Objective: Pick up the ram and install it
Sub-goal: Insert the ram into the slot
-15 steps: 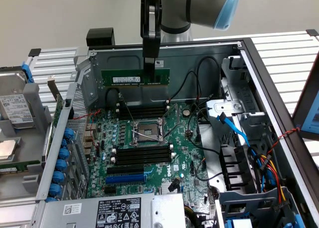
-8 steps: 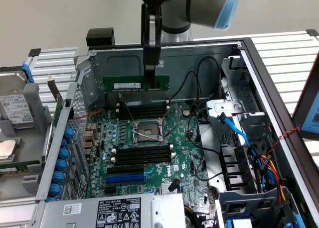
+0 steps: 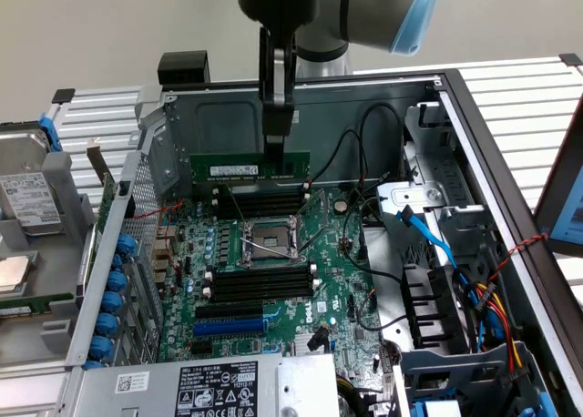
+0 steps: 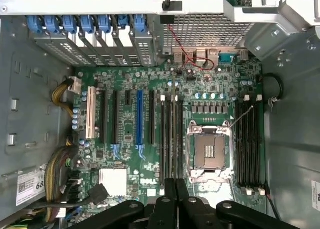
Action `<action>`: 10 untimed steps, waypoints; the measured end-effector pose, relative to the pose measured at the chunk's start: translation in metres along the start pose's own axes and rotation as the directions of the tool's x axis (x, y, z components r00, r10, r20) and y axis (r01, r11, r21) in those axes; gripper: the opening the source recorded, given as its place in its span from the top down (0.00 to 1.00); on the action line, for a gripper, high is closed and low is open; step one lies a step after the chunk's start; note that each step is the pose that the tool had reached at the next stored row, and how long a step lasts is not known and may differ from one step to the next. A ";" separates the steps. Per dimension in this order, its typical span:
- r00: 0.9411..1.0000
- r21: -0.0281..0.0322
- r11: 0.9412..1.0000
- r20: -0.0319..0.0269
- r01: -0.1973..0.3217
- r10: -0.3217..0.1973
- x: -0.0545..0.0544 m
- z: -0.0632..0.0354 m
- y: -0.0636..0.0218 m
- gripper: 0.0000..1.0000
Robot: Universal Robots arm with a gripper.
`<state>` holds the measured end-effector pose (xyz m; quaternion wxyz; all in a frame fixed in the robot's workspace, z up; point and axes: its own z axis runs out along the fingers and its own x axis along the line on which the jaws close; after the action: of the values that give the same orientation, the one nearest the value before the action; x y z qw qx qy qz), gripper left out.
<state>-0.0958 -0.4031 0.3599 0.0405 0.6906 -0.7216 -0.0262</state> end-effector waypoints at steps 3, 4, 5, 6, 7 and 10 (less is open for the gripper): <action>1.000 0.000 1.000 0.000 -0.005 0.005 0.000 0.0071 -0.0006 0.88; 1.000 0.000 1.000 0.001 -0.006 0.006 0.000 0.0089 -0.0008 0.88; 1.000 0.000 1.000 0.001 -0.009 0.009 0.000 0.0125 -0.0012 0.88; 1.000 0.000 1.000 0.001 -0.010 0.010 0.000 0.0144 -0.0013 0.88; 1.000 0.000 1.000 0.001 -0.011 0.011 0.000 0.0162 -0.0015 0.88; 1.000 0.000 1.000 0.002 -0.017 0.017 -0.001 0.0234 -0.0022 0.88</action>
<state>-0.0958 -0.4031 0.3363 0.0403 0.6843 -0.7276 -0.0265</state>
